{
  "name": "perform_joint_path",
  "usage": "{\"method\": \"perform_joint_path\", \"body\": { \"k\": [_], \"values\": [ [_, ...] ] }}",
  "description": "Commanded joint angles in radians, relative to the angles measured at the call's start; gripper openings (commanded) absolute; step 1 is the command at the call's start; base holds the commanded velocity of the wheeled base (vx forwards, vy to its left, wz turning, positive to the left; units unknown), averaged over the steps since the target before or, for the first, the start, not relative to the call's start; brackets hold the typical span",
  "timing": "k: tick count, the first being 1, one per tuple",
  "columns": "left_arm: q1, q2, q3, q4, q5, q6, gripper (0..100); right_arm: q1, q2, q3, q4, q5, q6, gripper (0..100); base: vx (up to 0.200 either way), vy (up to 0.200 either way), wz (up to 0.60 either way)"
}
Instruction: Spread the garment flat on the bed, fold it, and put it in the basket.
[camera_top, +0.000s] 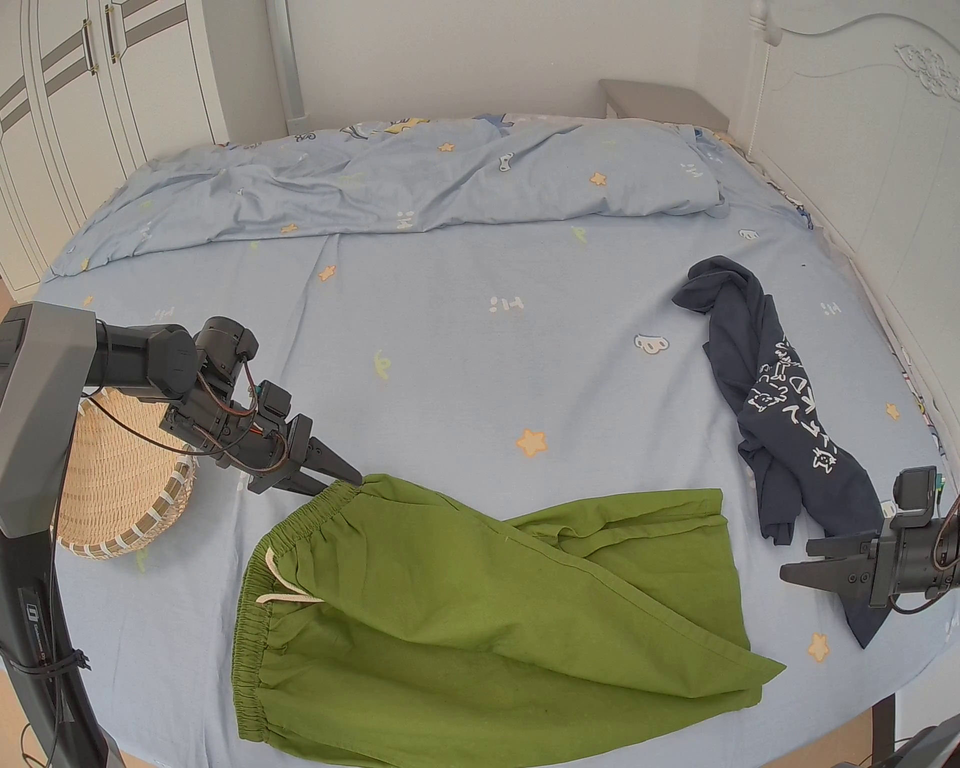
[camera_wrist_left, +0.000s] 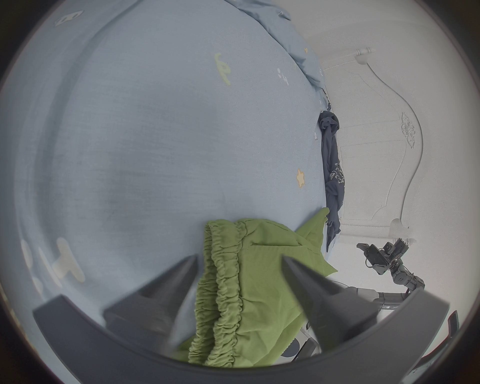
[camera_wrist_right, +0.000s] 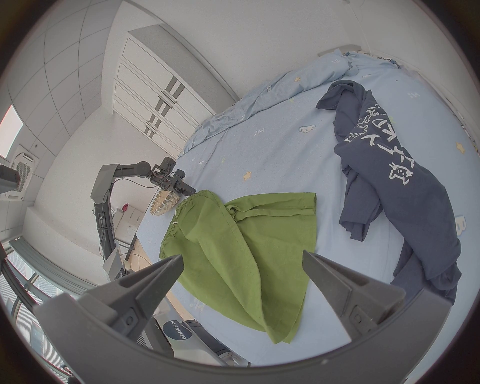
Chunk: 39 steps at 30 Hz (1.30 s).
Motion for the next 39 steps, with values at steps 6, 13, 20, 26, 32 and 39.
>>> {"method": "perform_joint_path", "body": {
  "k": [6, 13, 20, 26, 32, 39],
  "values": [
    [-0.013, 0.008, 0.004, 0.0, 0.0, -0.001, 0, -0.001, 0.002, 0.001, -0.002, -0.001, -0.001, 100, 0.0, 0.0, 0.0],
    [0.002, -0.014, 0.014, 0.006, -0.003, -0.002, 0, -0.002, 0.002, 0.001, -0.002, -0.001, -0.001, 100, 0.0, 0.0, 0.0],
    [0.09, -0.13, 0.038, 0.011, -0.006, -0.005, 0, -0.004, 0.013, 0.007, 0.001, -0.001, -0.001, 100, 0.0, 0.0, 0.0],
    [0.103, -0.133, 0.05, 0.009, -0.006, -0.005, 0, -0.013, 0.022, 0.076, -0.001, -0.001, 0.001, 100, 0.0, 0.0, 0.0],
    [0.091, -0.135, 0.066, 0.005, -0.006, -0.005, 0, -0.013, 0.048, 0.112, 0.003, -0.002, 0.009, 100, 0.0, 0.0, 0.0],
    [0.074, -0.133, 0.075, 0.0, -0.008, -0.007, 0, -0.007, 0.18, 0.155, -0.05, 0.001, 0.013, 100, 0.0, 0.0, 0.0]
  ]
}}
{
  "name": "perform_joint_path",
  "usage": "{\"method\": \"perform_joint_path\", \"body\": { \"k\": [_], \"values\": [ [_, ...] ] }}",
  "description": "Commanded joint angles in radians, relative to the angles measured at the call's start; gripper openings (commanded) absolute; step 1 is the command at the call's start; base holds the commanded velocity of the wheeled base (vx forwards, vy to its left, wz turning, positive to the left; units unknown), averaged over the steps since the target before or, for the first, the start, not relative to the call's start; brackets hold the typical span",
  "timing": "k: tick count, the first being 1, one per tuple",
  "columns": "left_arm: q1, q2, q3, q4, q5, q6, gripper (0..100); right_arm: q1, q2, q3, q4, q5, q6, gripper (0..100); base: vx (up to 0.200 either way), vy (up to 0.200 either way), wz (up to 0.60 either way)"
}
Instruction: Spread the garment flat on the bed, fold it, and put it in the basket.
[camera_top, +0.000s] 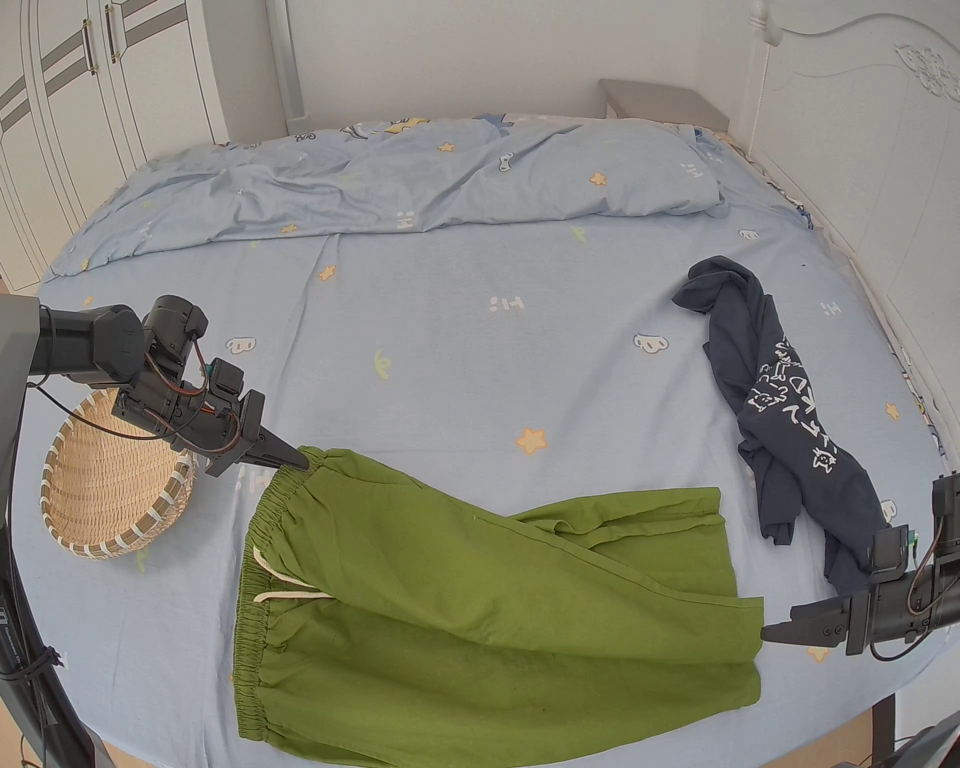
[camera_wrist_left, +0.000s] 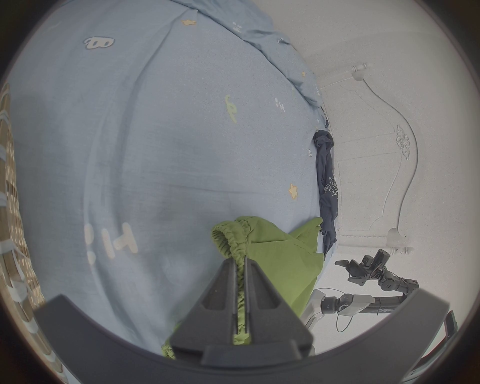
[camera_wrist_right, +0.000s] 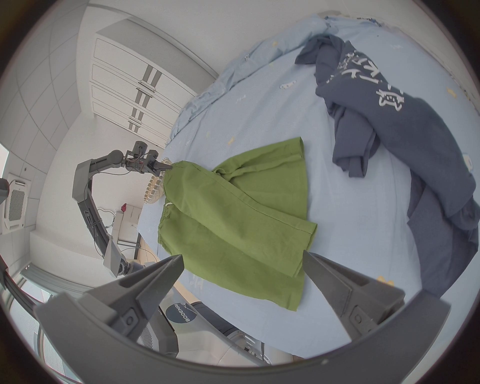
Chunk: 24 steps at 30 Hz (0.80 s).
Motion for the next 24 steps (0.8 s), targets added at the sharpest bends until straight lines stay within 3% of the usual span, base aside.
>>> {"method": "perform_joint_path", "body": {
  "k": [1, 8, 20, 24],
  "values": [
    [-0.008, -0.004, 0.006, -0.001, -0.001, -0.001, 0, 0.001, 0.104, 0.018, -0.032, 0.001, 0.001, 100, 0.0, 0.0, 0.0],
    [-0.005, -0.006, 0.006, 0.0, -0.001, -0.001, 0, -0.008, 0.285, 0.023, -0.174, -0.003, 0.004, 100, 0.0, 0.0, 0.0],
    [-0.005, -0.006, 0.006, 0.0, -0.001, -0.001, 0, -0.008, 0.344, 0.011, -0.214, -0.016, 0.006, 100, 0.0, 0.0, 0.0],
    [-0.001, -0.006, 0.004, -0.001, -0.001, -0.001, 0, 0.0, 0.37, 0.011, -0.288, -0.011, 0.012, 100, 0.0, 0.0, 0.0]
  ]
}}
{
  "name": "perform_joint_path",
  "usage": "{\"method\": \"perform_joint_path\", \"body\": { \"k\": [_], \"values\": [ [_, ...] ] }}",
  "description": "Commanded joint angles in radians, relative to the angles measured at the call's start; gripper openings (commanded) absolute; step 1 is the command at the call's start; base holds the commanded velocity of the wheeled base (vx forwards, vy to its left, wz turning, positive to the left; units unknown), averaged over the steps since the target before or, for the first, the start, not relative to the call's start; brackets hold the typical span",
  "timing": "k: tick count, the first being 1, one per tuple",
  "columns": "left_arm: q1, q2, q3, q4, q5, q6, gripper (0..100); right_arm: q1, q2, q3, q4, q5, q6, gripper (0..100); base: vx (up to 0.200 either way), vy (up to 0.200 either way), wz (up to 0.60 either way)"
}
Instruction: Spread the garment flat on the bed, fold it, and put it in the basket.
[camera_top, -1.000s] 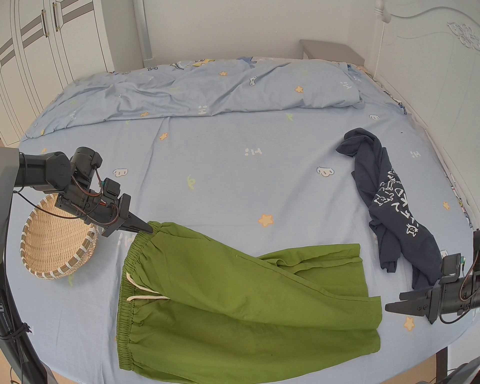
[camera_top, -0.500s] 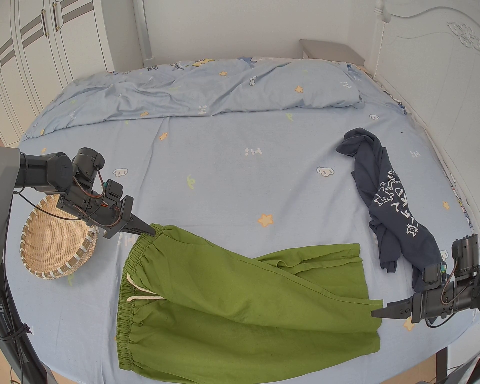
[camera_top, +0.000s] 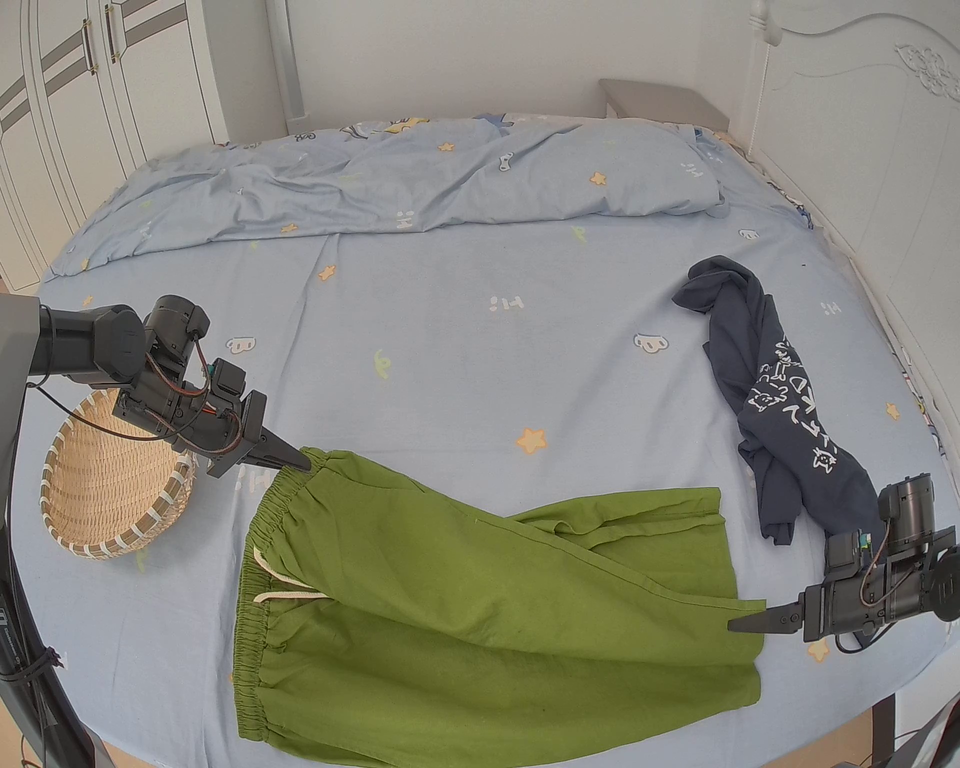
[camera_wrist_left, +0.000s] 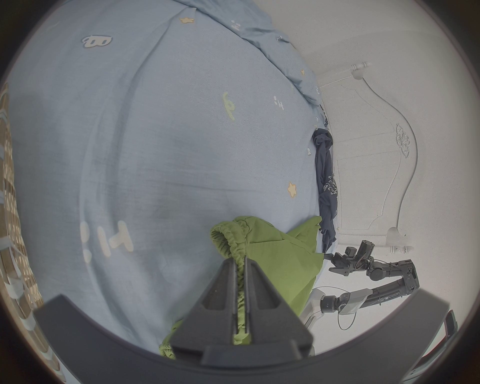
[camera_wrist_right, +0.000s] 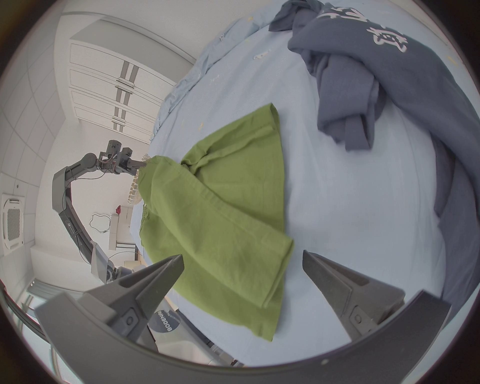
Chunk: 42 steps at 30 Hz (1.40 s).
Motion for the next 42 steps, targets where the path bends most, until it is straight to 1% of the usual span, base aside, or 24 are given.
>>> {"method": "perform_joint_path", "body": {
  "k": [1, 6, 7, 18, 26, 28, 31, 33, 36, 37, 39, 42],
  "values": [
    [0.004, -0.004, -0.001, 0.001, 0.0, -0.001, 0, 0.009, 0.039, -0.004, -0.051, 0.004, 0.01, 100, 0.0, 0.0, 0.0],
    [0.003, -0.004, -0.001, 0.001, 0.0, -0.001, 0, 0.014, 0.052, -0.011, -0.069, 0.006, 0.029, 100, 0.0, 0.0, 0.0],
    [0.003, -0.004, -0.001, 0.001, 0.0, -0.001, 0, 0.014, 0.06, -0.013, -0.069, 0.006, 0.029, 0, 0.0, 0.0, 0.0],
    [0.004, -0.004, -0.003, 0.001, 0.0, -0.001, 0, 0.013, 0.08, -0.017, -0.071, 0.006, 0.027, 0, 0.0, 0.0, 0.0],
    [0.01, -0.021, -0.001, 0.001, 0.001, 0.001, 0, 0.002, 0.017, -0.039, -0.072, 0.001, 0.032, 0, 0.0, 0.0, 0.0],
    [0.013, -0.046, 0.002, 0.001, 0.0, 0.001, 0, 0.002, -0.04, -0.103, -0.052, -0.005, 0.064, 0, 0.0, 0.0, 0.0],
    [0.018, -0.069, 0.014, -0.004, -0.002, 0.001, 0, 0.02, -0.069, -0.188, -0.011, -0.04, 0.105, 0, 0.0, 0.0, 0.0],
    [0.024, -0.078, 0.014, -0.004, -0.002, 0.001, 0, 0.029, -0.076, -0.228, 0.018, -0.051, 0.108, 0, 0.0, 0.0, 0.0],
    [0.041, -0.099, 0.017, -0.016, -0.002, -0.001, 0, 0.046, -0.086, -0.378, 0.149, -0.067, 0.108, 0, 0.0, 0.0, 0.0],
    [0.041, -0.099, 0.017, -0.016, -0.002, -0.001, 0, 0.046, -0.086, -0.378, 0.149, -0.067, 0.108, 0, 0.0, 0.0, 0.0],
    [0.064, -0.101, 0.031, -0.064, 0.0, -0.001, 0, 0.049, -0.084, -0.508, 0.233, -0.067, 0.107, 0, 0.0, 0.0, 0.0],
    [0.099, -0.102, 0.04, -0.102, 0.0, -0.001, 0, 0.066, -0.076, -0.613, 0.296, -0.068, 0.108, 0, 0.0, 0.0, 0.0]
  ]
}}
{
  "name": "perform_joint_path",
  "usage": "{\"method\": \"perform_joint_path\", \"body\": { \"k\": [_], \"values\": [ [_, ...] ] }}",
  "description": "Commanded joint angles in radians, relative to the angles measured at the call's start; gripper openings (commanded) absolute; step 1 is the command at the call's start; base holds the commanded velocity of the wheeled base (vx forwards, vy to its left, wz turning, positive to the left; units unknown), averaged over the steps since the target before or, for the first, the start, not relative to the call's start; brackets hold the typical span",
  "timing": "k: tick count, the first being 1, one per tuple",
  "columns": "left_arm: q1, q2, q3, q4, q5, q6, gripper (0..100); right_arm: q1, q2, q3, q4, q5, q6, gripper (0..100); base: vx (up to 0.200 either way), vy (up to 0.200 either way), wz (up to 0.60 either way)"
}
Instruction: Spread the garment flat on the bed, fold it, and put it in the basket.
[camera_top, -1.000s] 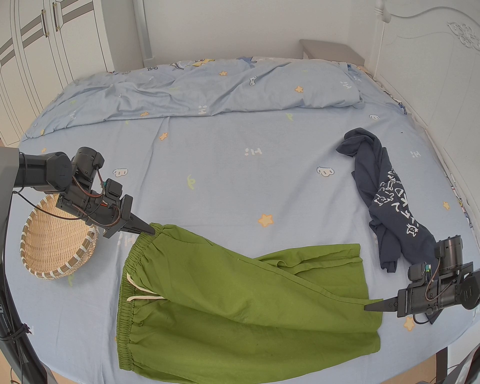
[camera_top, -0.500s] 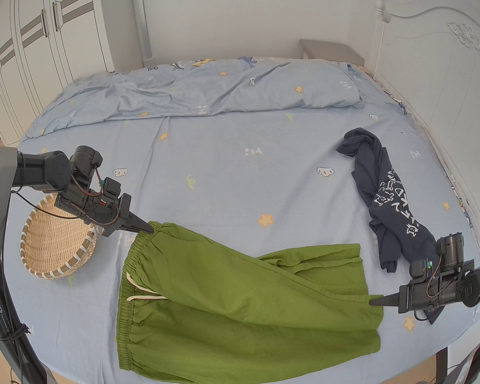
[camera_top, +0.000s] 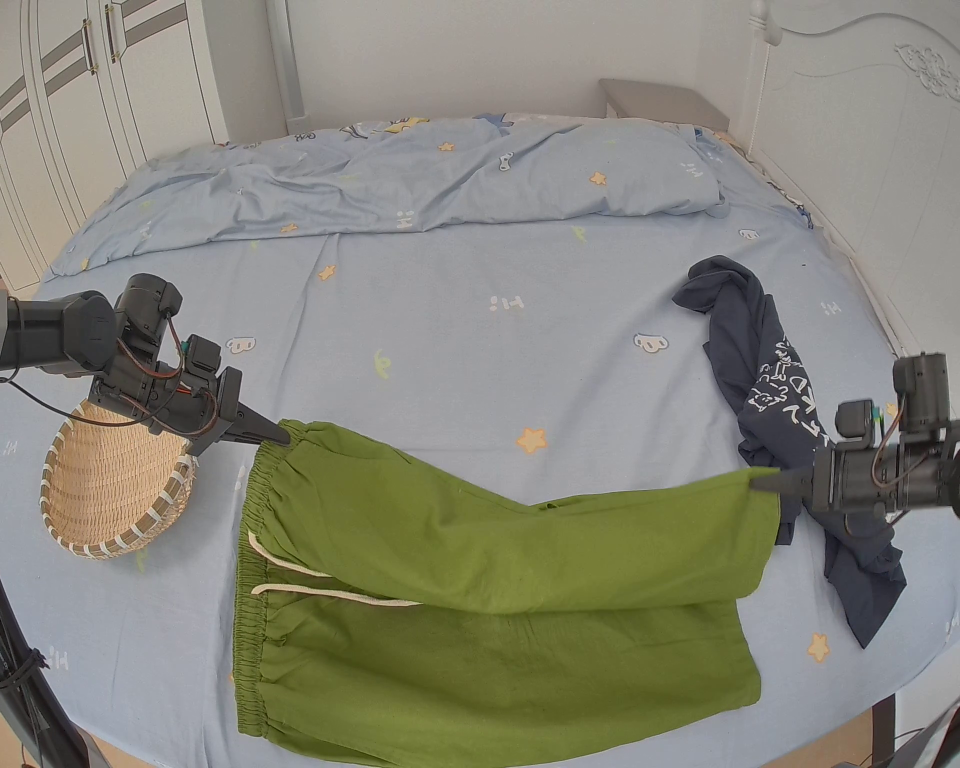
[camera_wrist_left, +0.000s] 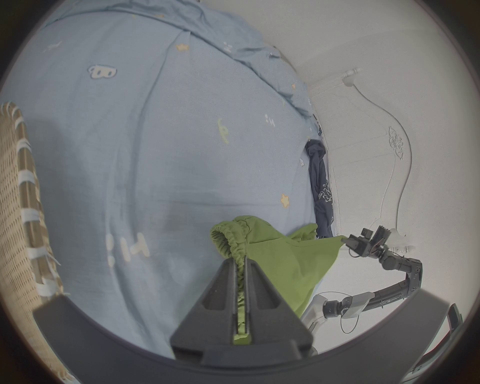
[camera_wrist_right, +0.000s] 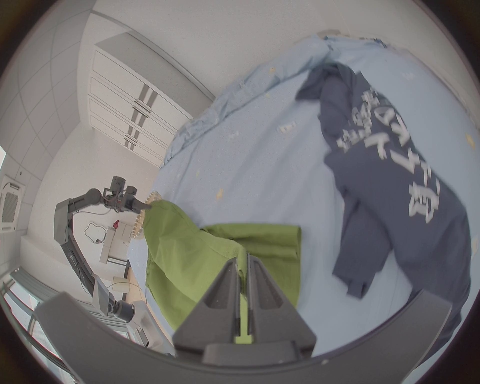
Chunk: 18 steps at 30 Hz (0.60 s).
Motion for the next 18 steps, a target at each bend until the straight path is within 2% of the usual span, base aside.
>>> {"method": "perform_joint_path", "body": {
  "k": [1, 6, 10, 18],
  "values": [
    [0.068, -0.027, 0.023, -0.073, 0.001, -0.001, 0, 0.034, -0.014, -0.245, 0.141, -0.009, 0.006, 0, 0.0, 0.0, 0.0],
    [0.101, -0.029, 0.023, -0.099, 0.001, -0.001, 0, 0.066, 0.061, -0.408, 0.226, -0.012, 0.006, 0, 0.0, 0.0, 0.0],
    [0.105, -0.025, 0.026, -0.116, 0.0, -0.001, 0, 0.081, 0.132, -0.554, 0.285, -0.06, 0.004, 0, 0.0, 0.0, 0.0],
    [0.116, -0.021, 0.048, -0.182, 0.001, -0.001, 0, 0.107, 0.295, -0.755, 0.3, -0.072, 0.001, 0, 0.0, 0.0, 0.0]
  ]
}}
